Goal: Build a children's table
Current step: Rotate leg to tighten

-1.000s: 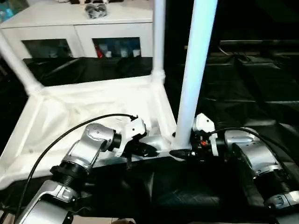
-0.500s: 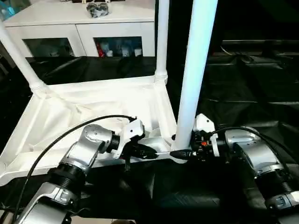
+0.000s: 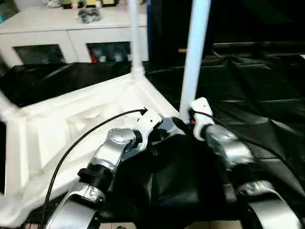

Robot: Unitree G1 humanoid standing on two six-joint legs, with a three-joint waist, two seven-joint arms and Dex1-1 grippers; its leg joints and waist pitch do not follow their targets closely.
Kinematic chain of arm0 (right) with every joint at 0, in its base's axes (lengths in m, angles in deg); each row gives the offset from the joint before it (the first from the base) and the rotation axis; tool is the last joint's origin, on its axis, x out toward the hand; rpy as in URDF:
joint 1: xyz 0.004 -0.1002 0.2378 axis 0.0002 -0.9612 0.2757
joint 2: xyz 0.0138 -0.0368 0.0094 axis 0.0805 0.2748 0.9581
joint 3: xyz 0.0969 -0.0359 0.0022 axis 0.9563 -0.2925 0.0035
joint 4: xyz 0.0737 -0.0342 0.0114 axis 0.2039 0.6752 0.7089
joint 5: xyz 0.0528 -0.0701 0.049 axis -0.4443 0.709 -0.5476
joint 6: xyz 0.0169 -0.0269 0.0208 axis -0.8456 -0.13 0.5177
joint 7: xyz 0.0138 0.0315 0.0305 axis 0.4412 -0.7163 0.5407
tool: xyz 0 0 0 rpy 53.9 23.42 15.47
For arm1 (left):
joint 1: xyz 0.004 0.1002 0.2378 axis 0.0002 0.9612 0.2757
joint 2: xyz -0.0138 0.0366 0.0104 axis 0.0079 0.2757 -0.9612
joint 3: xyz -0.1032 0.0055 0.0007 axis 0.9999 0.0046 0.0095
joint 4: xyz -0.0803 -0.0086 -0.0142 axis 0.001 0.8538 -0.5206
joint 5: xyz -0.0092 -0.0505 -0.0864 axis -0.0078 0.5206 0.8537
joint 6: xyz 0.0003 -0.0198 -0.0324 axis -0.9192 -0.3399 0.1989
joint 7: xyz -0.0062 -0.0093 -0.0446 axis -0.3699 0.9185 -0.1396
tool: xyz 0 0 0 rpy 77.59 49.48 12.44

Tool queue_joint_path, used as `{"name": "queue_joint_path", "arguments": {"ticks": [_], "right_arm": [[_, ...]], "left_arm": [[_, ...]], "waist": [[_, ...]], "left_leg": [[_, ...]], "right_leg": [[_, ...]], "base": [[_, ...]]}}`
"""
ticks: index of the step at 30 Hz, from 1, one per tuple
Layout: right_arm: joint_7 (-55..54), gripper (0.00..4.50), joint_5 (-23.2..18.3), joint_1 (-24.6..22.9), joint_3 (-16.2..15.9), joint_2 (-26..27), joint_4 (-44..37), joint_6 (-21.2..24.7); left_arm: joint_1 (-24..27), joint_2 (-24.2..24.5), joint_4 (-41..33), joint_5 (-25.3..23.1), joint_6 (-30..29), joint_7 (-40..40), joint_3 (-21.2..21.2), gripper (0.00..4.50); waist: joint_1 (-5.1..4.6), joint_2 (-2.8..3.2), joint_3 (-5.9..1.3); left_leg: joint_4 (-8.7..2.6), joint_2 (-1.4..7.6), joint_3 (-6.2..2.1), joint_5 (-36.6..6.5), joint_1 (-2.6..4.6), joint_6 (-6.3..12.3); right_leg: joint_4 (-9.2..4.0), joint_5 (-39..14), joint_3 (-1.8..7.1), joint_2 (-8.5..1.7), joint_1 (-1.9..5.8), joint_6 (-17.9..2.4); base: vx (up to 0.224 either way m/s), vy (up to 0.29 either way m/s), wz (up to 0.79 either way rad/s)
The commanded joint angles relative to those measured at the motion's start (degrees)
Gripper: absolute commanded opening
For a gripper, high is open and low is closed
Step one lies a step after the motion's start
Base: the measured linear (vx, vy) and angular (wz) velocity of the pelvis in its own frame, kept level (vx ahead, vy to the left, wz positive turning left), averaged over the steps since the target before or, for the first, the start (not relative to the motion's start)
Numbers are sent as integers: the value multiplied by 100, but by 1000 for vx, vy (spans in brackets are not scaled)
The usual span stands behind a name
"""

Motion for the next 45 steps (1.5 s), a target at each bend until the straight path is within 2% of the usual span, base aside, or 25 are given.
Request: {"name": "queue_joint_path", "arguments": {"ticks": [1, 3, 4, 6, 7, 8, 9, 10, 11, 12, 13, 15, 16, 17, 18, 20, 21, 23, 24, 28, 29, 32, 36, 38, 45], "right_arm": [[404, 325, 11, -174, -512, 530, 350, 163], [614, 341, -80, -187, -488, 461, 249, 181], [692, 341, -81, -198, -504, 419, 204, 159], [765, 352, -64, -202, -522, 375, 170, 115], [1074, 371, -66, -266, -610, 242, -3, 33], [1414, 371, -97, -332, -676, 118, -169, -63], [1943, 371, -204, -450, -773, -85, -454, -116], [2307, 371, -283, -532, -836, -223, -647, -148], [2759, 371, -363, -643, -946, -437, -886, -173], [3125, 371, -424, -732, -1040, -622, -1074, -179], [3658, 371, -521, -861, -1168, -910, -1343, -211], [3804, 371, -554, -898, -1192, -990, -1416, -224], [3903, 371, -572, -924, -1197, -1039, -1458, -247], [4031, 371, -587, -952, -1195, -1089, -1495, -256], [4378, 371, -639, -1027, -1255, -1255, -1632, -191], [4607, 371, -670, -1087, -1299, -1364, -1759, -117], [4716, 371, -684, -1115, -1331, -1421, -1827, -77], [4991, 371, -734, -1187, -1439, -1579, -2026, 45], [5063, 371, -747, -1203, -1475, -1621, -2076, 84], [5185, 359, -697, -1212, -1534, -1651, -2131, 124], [5181, 336, -691, -1209, -1531, -1637, -2127, 121], [5161, 319, -713, -1213, -1537, -1571, -2156, 166], [5159, 289, -748, -1295, -1573, -1564, -2306, 291], [5137, 277, -758, -1336, -1578, -1551, -2361, 334], [4967, 265, -802, -1444, -1492, -1467, -2385, 367]], "left_arm": [[-168, -419, -57, 119, 82, 161, -323, 0], [-161, -345, -71, 138, 190, 325, -363, 0], [-157, -315, -85, 152, 225, 398, -373, 0], [-150, -285, -105, 162, 263, 480, -379, 0], [-118, -209, -191, 215, 347, 699, -402, 0], [-83, -134, -285, 269, 394, 906, -429, 0], [-16, -23, -433, 365, 411, 1239, -483, 0], [30, 52, -533, 431, 418, 1469, -519, 0], [85, 167, -628, 471, 445, 1727, -584, 0], [132, 277, -702, 493, 451, 1949, -645, 0], [206, 490, -817, 517, 393, 2325, -760, 0], [232, 562, -856, 528, 368, 2456, -798, 0], [250, 614, -877, 532, 374, 2552, -822, 0], [261, 662, -880, 534, 381, 2648, -828, 0], [257, 789, -823, 519, 440, 2821, -820, 0], [251, 872, -788, 505, 477, 2936, -810, 0], [245, 923, -770, 501, 492, 3008, -807, 0], [242, 1090, -805, 560, 478, 3222, -824, 0], [246, 1139, -832, 585, 455, 3285, -834, 0], [241, 1286, -840, 604, 490, 3453, -822, 0], [241, 1288, -840, 602, 492, 3453, -817, 0], [240, 1269, -821, 587, 499, 3418, -778, 0], [268, 1230, -847, 611, 471, 3380, -787, 0], [280, 1190, -852, 631, 460, 3310, -776, 0], [305, 1037, -890, 673, 335, 3073, -671, 0]], "waist": [[-7, -40, -241], [-15, -39, -253], [-13, -2, -251], [-24, -20, -258], [-25, 31, -262], [-10, -10, -272], [-1, -13, -285], [18, -26, -297], [38, -8, -312], [71, -16, -329], [100, 35, -333], [145, 21, -337], [156, 37, -337], [164, 21, -323], [177, 35, -296], [172, 20, -287], [178, 50, -278], [174, 42, -266], [171, 18, -266], [168, 21, -266], [166, 24, -269], [164, 4, -275], [172, 29, -290], [173, 16, -292], [193, 25, -274]], "left_leg": [[-483, 204, -155, -2051, 127, -60], [-482, 202, -152, -1990, 107, -20], [-485, 202, -160, -2005, 104, -13], [-491, 206, -160, -1992, 96, -8], [-486, 207, -161, -1988, 103, -19], [-476, 210, -153, -1977, 102, 20], [-467, 216, -150, -1895, 98, 46], [-453, 218, -149, -1680, 67, 147], [-439, 224, -144, -1541, 64, 205], [-393, 232, -131, -1281, 55, 362], [-362, 236, -112, -1094, 63, 507], [-338, 236, -95, -936, 65, 649], [-335, 237, -94, -918, 65, 659], [-351, 243, -95, -1010, 74, 636], [-381, 249, -102, -1217, 86, 548], [-402, 254, -106, -1347, 90, 481], [-423, 267, -110, -1459, 109, 408], [-450, 272, -117, -1632, 123, 277], [-450, 266, -116, -1633, 116, 272], [-448, 261, -115, -1589, 105, 244], [-447, 263, -115, -1567, 107, 238], [-440, 258, -110, -1496, 105, 243], [-421, 254, -112, -1301, 95, 317], [-412, 250, -106, -1298, 96, 338], [-439, 266, -109, -1490, 117, 245]], "right_leg": [[-569, -1682, 154, -273, 88, -1086], [-545, -1476, 151, -268, 109, -1122], [-540, -1467, 149, -272, 115, -1128], [-537, -1415, 142, -266, 121, -1138], [-524, -1347, 143, -270, 120, -1165], [-536, -1220, 141, -260, 140, -1167], [-517, -1072, 147, -266, 151, -1192], [-476, -725, 136, -262, 189, -1271], [-450, -487, 130, -259, 205, -1317], [-399, 4, 116, -246, 228, -1430], [-365, 375, 112, -245, 205, -1541], [-345, 613, 101, -247, 205, -1650], [-339, 598, 100, -257, 204, -1670], [-357, 386, 94, -261, 200, -1687], [-399, -135, 99, -267, 198, -1649], [-422, -438, 104, -261, 203, -1602], [-437, -651, 115, -263, 184, -1568], [-451, -866, 129, -261, 174, -1513], [-449, -882, 130, -260, 179, -1499], [-454, -955, 144, -281, 168, -1473], [-451, -948, 146, -282, 167, -1473], [-448, -887, 144, -276, 168, -1484], [-413, -592, 135, -267, 179, -1521], [-416, -566, 136, -270, 180, -1530], [-456, -974, 146, -275, 159, -1451]], "base": [[0, 0, 0], [0, 0, 0], [0, 0, 0], [0, 0, 0], [0, 0, 0], [0, 0, 0], [0, 0, 0], [0, 0, 0], [0, 0, 0], [53, -6, 0], [53, -6, 0], [26, -6, 1], [0, 0, 0], [0, 0, 0], [0, 0, 0], [0, 0, 0], [0, 0, 0], [0, 0, 0], [0, 0, 0], [0, 0, 0], [0, 0, 0], [0, 0, 0], [0, 0, 0], [0, 0, 0], [0, 0, 0]]}}
